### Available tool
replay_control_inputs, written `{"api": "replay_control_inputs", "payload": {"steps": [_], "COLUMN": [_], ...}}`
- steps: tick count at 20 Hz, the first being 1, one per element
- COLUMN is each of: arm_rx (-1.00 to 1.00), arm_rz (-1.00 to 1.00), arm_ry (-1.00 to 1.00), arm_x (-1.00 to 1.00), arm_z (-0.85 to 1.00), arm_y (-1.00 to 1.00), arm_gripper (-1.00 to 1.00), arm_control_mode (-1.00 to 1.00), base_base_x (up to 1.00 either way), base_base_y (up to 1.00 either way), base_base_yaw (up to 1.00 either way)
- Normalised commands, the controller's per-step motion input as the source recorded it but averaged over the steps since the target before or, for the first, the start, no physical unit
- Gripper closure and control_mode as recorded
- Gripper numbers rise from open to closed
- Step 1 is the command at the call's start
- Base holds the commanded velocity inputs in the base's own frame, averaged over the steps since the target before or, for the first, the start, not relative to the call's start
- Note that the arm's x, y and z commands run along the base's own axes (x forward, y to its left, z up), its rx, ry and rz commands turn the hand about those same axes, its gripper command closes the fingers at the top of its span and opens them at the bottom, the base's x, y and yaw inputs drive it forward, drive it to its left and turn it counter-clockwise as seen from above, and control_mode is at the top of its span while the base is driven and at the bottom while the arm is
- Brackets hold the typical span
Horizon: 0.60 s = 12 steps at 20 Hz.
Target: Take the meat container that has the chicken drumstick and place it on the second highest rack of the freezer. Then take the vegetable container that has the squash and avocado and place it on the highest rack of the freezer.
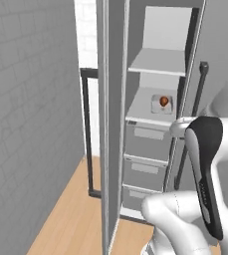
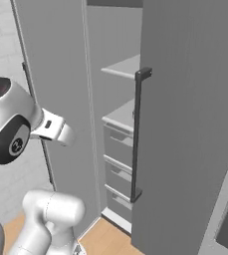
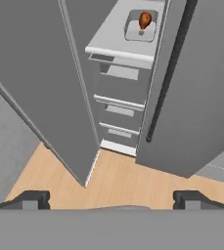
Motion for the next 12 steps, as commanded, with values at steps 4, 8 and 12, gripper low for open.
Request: {"api": "replay_control_inputs", "payload": {"steps": [4,8,12], "arm_rx": [0.0,0.0,0.0], "arm_rz": [0.0,0.0,0.0], "arm_ry": [0.0,0.0,0.0], "arm_x": [0.0,0.0,0.0], "arm_z": [0.0,0.0,0.0], "arm_y": [0.0,0.0,0.0], "arm_gripper": [-1.0,-1.0,-1.0], "arm_control_mode": [1.0,1.0,1.0], "base_base_x": [-0.78,-0.18,0.0], "base_base_y": [-0.76,-1.0,-1.0], "base_base_yaw": [-0.04,-0.03,-0.06]}}
